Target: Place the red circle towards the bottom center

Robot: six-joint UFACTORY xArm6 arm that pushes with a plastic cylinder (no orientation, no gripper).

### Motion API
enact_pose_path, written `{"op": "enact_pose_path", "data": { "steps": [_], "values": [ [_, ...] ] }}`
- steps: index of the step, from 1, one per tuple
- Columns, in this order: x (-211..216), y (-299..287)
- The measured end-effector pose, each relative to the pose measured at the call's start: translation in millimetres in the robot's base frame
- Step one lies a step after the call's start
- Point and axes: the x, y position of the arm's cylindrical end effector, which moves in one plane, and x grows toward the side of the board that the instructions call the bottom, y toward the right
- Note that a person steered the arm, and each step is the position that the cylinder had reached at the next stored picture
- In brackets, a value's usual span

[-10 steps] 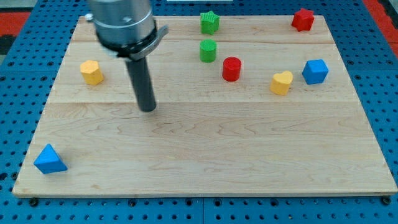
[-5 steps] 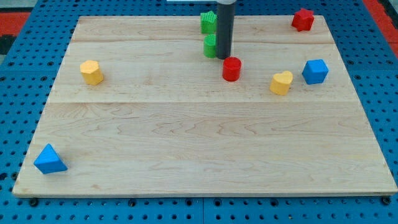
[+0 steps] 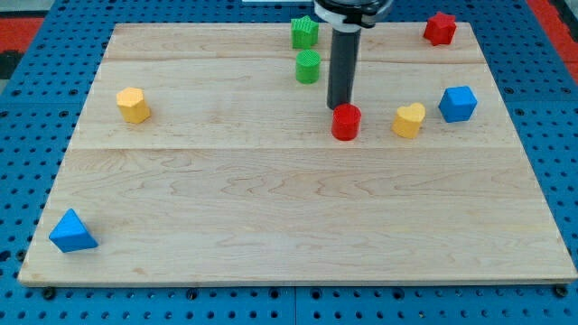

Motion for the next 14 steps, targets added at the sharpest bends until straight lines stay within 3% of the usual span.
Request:
{"op": "enact_pose_path", "data": {
  "steps": [2, 5, 12, 14],
  "values": [
    [9.5, 19.4],
    [42.8, -12.0],
    [163.5, -46.4],
    [168.6, -25.1]
  ]
}}
